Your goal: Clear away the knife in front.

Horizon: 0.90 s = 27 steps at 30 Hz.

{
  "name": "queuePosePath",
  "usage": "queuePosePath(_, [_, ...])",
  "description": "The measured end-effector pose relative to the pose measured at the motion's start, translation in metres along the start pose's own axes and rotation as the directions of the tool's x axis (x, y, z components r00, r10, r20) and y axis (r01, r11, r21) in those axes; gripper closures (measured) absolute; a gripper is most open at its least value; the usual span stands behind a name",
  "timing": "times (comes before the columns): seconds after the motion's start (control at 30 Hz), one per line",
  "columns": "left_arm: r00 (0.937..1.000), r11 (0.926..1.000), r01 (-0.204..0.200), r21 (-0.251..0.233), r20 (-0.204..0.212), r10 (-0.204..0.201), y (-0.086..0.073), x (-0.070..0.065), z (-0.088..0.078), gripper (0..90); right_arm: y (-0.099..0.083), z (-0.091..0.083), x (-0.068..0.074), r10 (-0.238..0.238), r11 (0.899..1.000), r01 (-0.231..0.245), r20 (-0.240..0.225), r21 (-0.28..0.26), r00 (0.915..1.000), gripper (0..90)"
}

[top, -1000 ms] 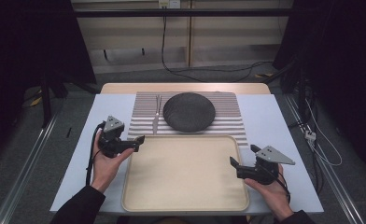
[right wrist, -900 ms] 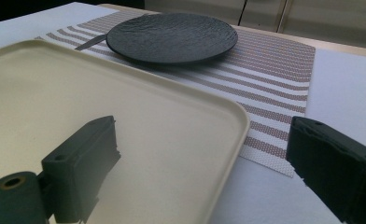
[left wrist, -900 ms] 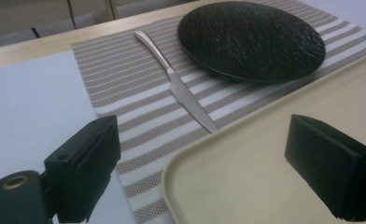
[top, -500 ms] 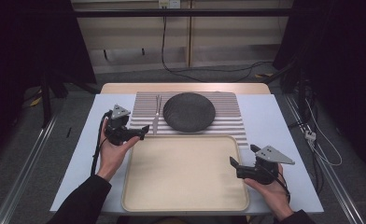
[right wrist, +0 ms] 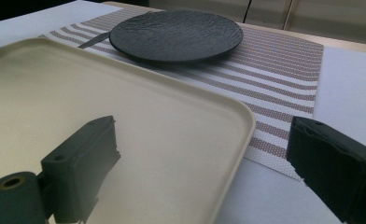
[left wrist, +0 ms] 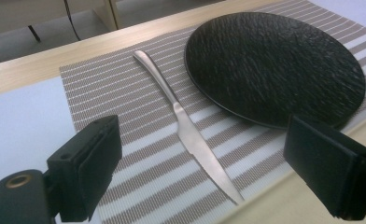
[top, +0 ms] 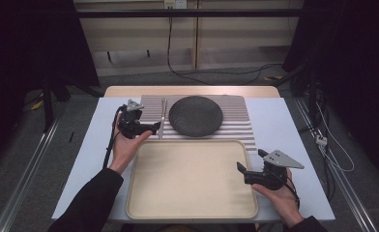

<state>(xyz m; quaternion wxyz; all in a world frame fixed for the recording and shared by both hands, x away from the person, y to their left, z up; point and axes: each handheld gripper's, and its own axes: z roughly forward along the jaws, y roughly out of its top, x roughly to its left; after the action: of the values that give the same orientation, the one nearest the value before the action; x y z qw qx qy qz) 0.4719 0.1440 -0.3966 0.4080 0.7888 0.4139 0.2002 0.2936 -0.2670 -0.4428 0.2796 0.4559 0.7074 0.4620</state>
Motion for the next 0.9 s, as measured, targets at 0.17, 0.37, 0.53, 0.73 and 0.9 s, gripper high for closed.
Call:
queuePosePath(0.17, [0.9997,0.9994,0.025,0.022,-0.006,-0.025,0.005,0.006,0.012,11.7,0.0,0.001,0.001,-0.008,1.0,0.008,0.0,0.003,1.0,8.7])
queuePosePath(0.37, [0.9995,0.9995,0.025,0.018,-0.018,-0.025,0.014,0.007,0.022,12.2,0.0,-0.002,0.002,-0.01,1.0,0.01,0.002,-0.002,1.0,8.7])
queuePosePath(0.53, [0.999,0.9992,0.034,0.02,-0.031,-0.033,0.023,0.011,0.032,13.4,0.0,-0.001,0.001,-0.01,1.0,0.01,-0.001,0.0,1.0,8.7])
queuePosePath(0.73, [0.9976,0.9982,0.057,0.021,-0.042,-0.056,0.03,0.017,0.051,14.7,0.0,0.001,0.001,-0.011,1.0,0.011,-0.005,0.006,0.9999,8.6])
queuePosePath(0.9, [0.9967,0.9953,0.068,0.07,-0.049,-0.064,0.033,0.024,0.069,16.9,-0.001,0.002,0.0,-0.001,1.0,0.001,-0.005,0.011,1.0,8.6])
